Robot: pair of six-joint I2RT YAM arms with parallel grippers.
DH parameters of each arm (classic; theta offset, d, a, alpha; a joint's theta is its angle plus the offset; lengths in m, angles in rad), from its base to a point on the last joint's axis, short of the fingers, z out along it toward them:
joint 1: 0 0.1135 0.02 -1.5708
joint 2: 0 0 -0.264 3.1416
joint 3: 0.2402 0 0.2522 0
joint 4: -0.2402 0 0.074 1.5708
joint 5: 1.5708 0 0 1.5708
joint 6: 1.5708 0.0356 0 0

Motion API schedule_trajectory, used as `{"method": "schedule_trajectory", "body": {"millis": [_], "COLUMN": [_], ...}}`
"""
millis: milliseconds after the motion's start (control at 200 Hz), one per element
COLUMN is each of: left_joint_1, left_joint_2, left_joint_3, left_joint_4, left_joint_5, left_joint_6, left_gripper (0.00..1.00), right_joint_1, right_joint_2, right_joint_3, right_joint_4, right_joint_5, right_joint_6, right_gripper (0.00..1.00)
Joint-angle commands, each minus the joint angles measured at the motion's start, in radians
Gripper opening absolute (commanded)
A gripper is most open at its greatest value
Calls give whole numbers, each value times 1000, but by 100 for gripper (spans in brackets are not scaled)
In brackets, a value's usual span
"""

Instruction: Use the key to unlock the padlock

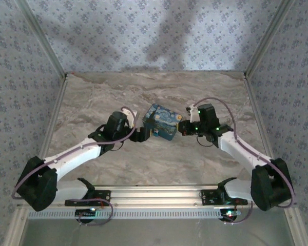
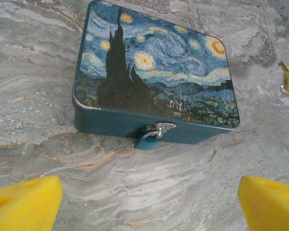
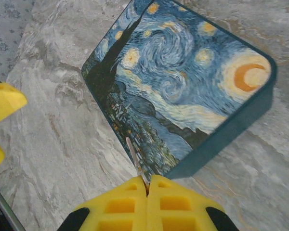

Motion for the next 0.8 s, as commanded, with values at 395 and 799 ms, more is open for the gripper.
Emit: {"method": "schedule_trajectory", "body": {"millis": [395,799], "left_joint_1": [2,25], "left_joint_2": [65,214], "left_joint_3": [-78,-77], "left_joint_4": [175,300], "left_joint_5": [147,249], "left_joint_6": [67,50], "left_gripper": [95,82], "right_joint_1": [49,65], "right_joint_2": [269,313], "right_joint_3": [137,121], "right_joint_4": [114,55], "right_joint_5": [-41,32], "right_joint_6": [14,10], "right_gripper": [0,0]}}
